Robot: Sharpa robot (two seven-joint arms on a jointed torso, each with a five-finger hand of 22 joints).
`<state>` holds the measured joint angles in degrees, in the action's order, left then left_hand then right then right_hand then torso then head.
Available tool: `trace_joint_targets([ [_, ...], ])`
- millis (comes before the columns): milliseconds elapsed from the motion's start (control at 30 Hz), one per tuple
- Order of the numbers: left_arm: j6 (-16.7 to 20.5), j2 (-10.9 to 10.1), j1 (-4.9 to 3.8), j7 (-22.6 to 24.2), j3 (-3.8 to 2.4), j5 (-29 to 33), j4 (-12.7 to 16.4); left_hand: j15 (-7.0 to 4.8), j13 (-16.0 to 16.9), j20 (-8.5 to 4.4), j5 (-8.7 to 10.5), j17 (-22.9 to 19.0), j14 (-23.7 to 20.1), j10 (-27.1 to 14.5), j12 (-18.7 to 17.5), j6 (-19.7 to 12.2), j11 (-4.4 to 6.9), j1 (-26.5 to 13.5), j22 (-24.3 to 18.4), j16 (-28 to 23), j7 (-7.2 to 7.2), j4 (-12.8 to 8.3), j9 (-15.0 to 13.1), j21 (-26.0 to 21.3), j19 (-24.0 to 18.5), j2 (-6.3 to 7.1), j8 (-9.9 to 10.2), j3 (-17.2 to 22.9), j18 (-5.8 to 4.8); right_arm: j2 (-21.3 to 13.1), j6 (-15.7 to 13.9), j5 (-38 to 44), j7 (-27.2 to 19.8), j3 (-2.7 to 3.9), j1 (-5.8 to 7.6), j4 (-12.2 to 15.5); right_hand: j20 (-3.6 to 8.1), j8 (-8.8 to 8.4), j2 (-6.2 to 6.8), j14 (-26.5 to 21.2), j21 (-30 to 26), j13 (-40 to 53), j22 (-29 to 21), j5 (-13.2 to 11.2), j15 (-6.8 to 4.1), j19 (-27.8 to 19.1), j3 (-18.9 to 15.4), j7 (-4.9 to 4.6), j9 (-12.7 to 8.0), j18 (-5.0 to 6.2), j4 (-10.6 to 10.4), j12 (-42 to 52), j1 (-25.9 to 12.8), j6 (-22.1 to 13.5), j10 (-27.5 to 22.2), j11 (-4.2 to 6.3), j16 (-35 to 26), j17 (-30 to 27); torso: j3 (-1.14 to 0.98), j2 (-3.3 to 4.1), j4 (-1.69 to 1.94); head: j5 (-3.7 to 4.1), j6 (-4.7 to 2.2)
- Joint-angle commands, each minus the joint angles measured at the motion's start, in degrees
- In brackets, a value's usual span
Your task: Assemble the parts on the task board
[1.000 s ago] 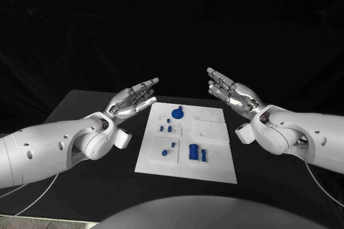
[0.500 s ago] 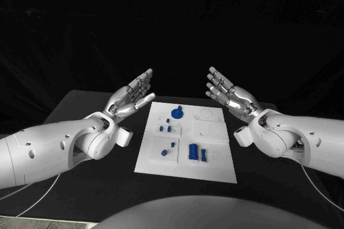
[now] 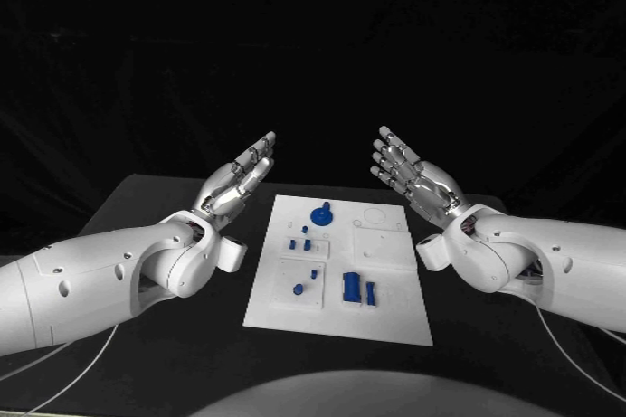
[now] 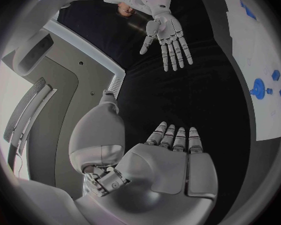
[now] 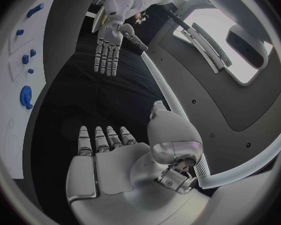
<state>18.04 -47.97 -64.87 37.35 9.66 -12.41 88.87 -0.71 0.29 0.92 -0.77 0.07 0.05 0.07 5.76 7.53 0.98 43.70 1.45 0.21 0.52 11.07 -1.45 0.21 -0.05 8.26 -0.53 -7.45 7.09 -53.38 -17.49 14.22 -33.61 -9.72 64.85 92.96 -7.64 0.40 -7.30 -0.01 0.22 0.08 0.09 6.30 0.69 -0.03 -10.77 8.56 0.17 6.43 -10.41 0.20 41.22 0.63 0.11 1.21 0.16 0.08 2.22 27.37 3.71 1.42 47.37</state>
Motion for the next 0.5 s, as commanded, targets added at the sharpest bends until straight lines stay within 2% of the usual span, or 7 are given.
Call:
trace_joint_targets([
  [33,8.0,0.7,0.80,-2.2,-1.49,4.0,0.3,0.71,-0.3,-0.92,0.77,-0.1,0.0,-0.1,-5.8,-2.3,-0.98,-13.9,-1.4,-0.2,-0.52,-3.5,1.5,-0.2,0.1,-2.63,0.5,2.4,-2.13,1.5,-7.8,-4.2,1.0,1.42,-0.82,-0.5,2.43,-0.40,2.33,0.0,-0.2,-0.1,-0.1,-2.0,-0.69,0.0,3.4,-2.79,-0.2,-2.13,3.3,-0.2,-13.1,-0.6,-0.1,-1.21,-0.2,-0.1,-0.57,0.98,-0.97,-0.32,-2.93],
  [167,15.6,1.8,2.43,-4.4,-4.90,7.5,0.6,0.71,-0.3,-0.92,0.77,-0.1,0.0,-0.1,-5.8,-3.2,-0.98,-18.9,-1.4,-0.2,-0.52,-4.8,1.5,-0.2,0.1,-3.57,0.5,3.2,-2.72,4.4,-15.4,-8.3,2.2,4.78,-2.39,-1.5,3.29,-0.40,3.15,0.0,-0.2,-0.1,-0.1,-6.3,-0.69,0.0,4.6,-3.69,-0.2,-2.15,4.5,-0.2,-17.8,-0.6,-0.1,-1.21,-0.2,-0.1,-1.21,2.07,-2.03,-0.75,-6.81],
  [200,17.0,2.0,2.75,-4.9,-5.57,8.2,0.7,0.71,-0.3,-0.92,0.77,-0.1,0.0,-0.1,-5.8,-3.3,-0.98,-19.8,-1.4,-0.2,-0.52,-5.0,1.5,-0.2,0.1,-3.76,0.5,7.4,-2.72,5.0,-16.9,-9.1,2.4,5.45,-2.70,-1.7,3.36,-0.40,7.30,0.0,-0.2,-0.1,-0.1,-6.3,-0.69,0.0,4.9,-3.87,-0.2,-6.43,4.7,-0.2,-18.7,-0.6,-0.1,-1.21,-0.2,-0.1,-1.34,2.30,-2.24,-0.83,-7.61],
  [300,20.8,2.5,3.57,-6.0,-7.27,9.9,0.9,0.71,-0.3,-0.92,0.77,-0.1,0.0,-0.1,-5.8,-7.5,-0.98,-22.3,-1.4,-0.2,-0.52,-5.8,1.5,-0.2,0.1,-4.23,0.5,7.4,-2.90,6.5,-20.9,-11.2,3.0,7.17,-3.50,-2.3,7.64,-0.40,7.30,0.0,-0.2,-0.1,-0.1,-6.3,-0.69,0.0,5.4,-4.18,-0.2,-6.43,5.3,-0.2,-21.0,-0.6,-0.1,-1.21,-0.2,-0.1,-1.68,2.88,-2.81,-1.06,-9.68],
  [333,21.8,2.7,3.79,-6.3,-7.74,10.4,0.9,0.71,-0.3,-0.92,0.77,-0.1,0.0,-0.1,-5.8,-7.5,-0.98,-23.2,-1.4,-0.2,-0.52,-5.9,1.5,-0.2,0.1,-8.26,0.5,7.4,-7.09,6.9,-21.9,-11.7,3.1,7.65,-3.72,-2.4,7.64,-0.40,7.30,0.0,-0.2,-0.1,-0.1,-6.3,-0.69,0.0,5.7,-4.47,-0.2,-6.43,5.6,-0.2,-21.8,-0.6,-0.1,-1.21,-0.2,-0.1,-1.77,3.05,-2.97,-1.12,-10.27],
  [367,23.2,2.9,4.08,-6.7,-8.34,11.0,1.0,0.71,-0.3,-0.92,0.77,-0.1,0.0,-0.1,-5.8,-7.5,-0.98,-24.3,-1.4,-0.2,-0.52,-6.2,1.5,-0.2,0.1,-8.26,0.5,7.4,-7.09,7.4,-23.3,-12.5,3.3,8.27,-4.01,-2.6,7.64,-0.40,7.30,0.0,-0.2,-0.1,-0.1,-6.3,-0.69,0.0,5.9,-8.56,-0.2,-6.43,5.8,-0.2,-22.9,-0.6,-0.1,-1.21,-0.2,-0.1,-1.90,3.26,-3.17,-1.21,-11.03],
  [500,25.5,3.2,4.58,-7.4,-9.40,12.1,1.1,0.71,-0.3,-0.92,0.77,-0.1,0.0,-0.1,-5.8,-7.5,-0.98,-27.2,-1.4,-0.2,-0.52,-11.1,1.5,-0.2,0.1,-8.26,0.5,7.4,-7.09,8.4,-25.9,-13.8,3.7,9.38,-4.53,-2.9,7.64,-0.40,7.30,0.0,-0.2,-0.1,-0.1,-6.3,-0.69,0.0,6.7,-8.56,-0.2,-6.43,10.4,-0.2,-25.6,-0.6,-0.1,-1.21,-0.2,-0.1,-2.13,3.66,-3.56,-1.36,-12.45],
])
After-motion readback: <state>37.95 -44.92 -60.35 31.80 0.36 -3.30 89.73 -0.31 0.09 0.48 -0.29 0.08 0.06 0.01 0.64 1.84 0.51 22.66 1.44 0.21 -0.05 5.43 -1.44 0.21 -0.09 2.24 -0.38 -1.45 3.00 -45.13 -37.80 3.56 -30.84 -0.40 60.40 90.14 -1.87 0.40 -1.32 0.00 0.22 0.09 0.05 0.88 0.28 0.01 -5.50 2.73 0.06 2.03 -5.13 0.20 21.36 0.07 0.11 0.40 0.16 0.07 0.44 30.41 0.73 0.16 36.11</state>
